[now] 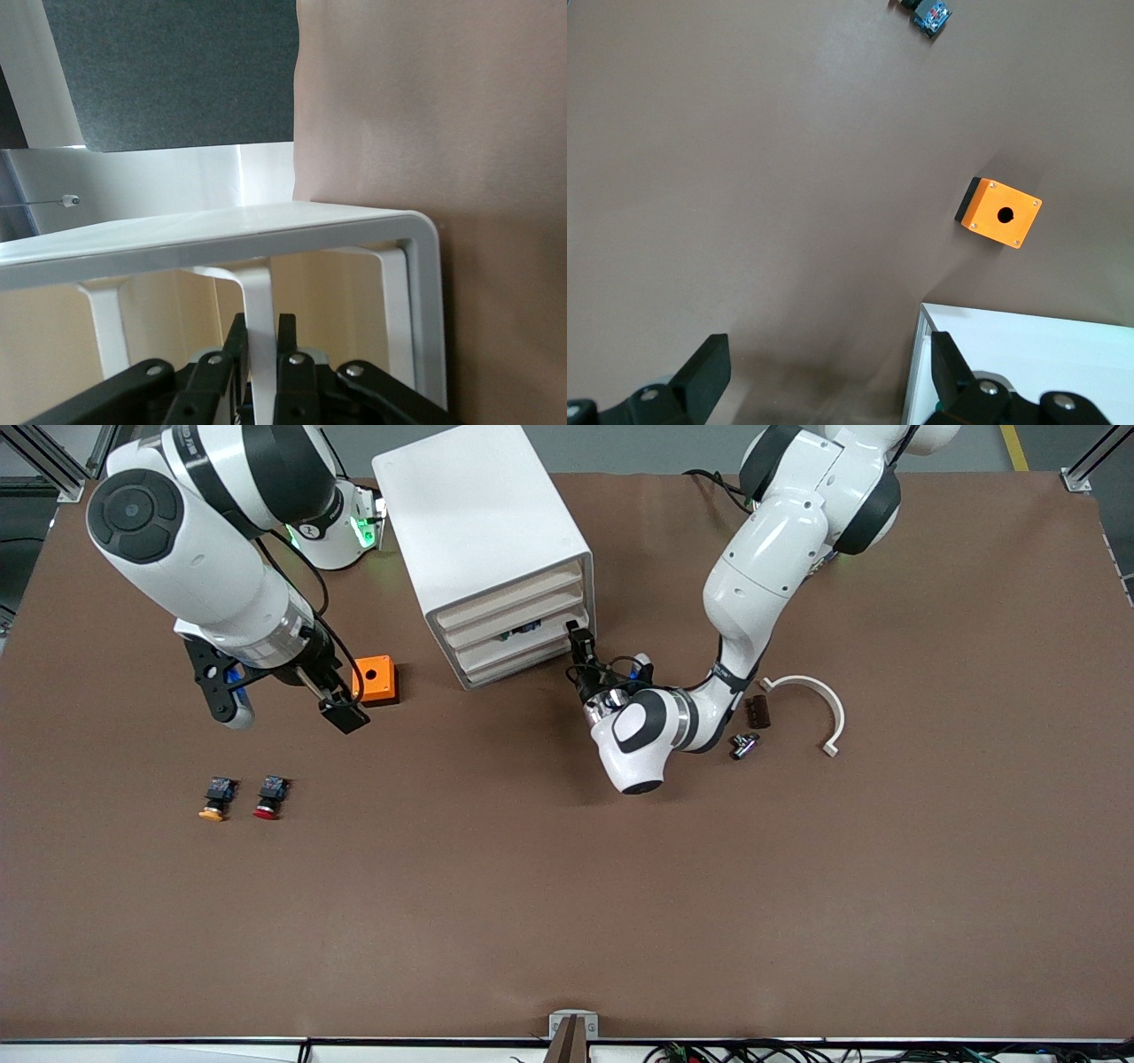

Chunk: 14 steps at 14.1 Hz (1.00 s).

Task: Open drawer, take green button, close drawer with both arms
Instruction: 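Pull the drawer open with the left gripper while the right gripper reaches over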

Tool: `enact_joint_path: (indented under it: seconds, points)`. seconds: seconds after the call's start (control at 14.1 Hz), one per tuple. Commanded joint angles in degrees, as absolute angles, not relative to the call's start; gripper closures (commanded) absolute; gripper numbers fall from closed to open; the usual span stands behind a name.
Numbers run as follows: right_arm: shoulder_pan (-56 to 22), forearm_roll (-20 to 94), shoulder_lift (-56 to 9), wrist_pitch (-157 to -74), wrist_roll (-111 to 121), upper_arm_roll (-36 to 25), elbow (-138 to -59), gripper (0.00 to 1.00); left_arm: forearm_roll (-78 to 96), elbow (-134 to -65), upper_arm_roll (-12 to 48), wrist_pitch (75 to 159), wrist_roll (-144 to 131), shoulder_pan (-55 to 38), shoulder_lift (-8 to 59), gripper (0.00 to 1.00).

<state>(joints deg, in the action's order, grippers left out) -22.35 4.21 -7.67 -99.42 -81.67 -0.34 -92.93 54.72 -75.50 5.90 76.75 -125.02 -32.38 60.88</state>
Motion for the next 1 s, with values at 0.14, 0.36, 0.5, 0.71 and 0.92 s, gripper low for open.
enact_joint_path:
  seconds: [0.14,0.36,0.5,0.71,0.92]
  points:
    - [-23.1,4.7,-8.4,-98.5,-82.5,-0.6,-91.5,0.0,54.7,-74.4,5.1,80.4,-124.5,-29.5,61.1,0.82]
    - [-24.2,4.7,-9.2,-99.1,-85.0,-0.6,-91.5,0.0,54.8,-74.4,5.1,80.9,-124.2,-28.1,61.0,0.82]
    - [-25.7,4.7,-9.8,-99.4,-85.0,-0.6,-91.5,0.0,54.8,-73.9,5.1,80.9,-123.8,-27.1,61.0,0.82]
    - [-27.9,4.7,-10.8,-99.8,-87.3,-0.6,-91.8,0.0,56.1,-73.9,5.1,81.1,-123.8,-25.7,60.9,0.82]
    - [-30.5,4.7,-12.0,-103.1,-90.8,-0.6,-93.5,0.0,56.7,-73.9,5.1,81.8,-123.8,-24.3,61.0,0.82]
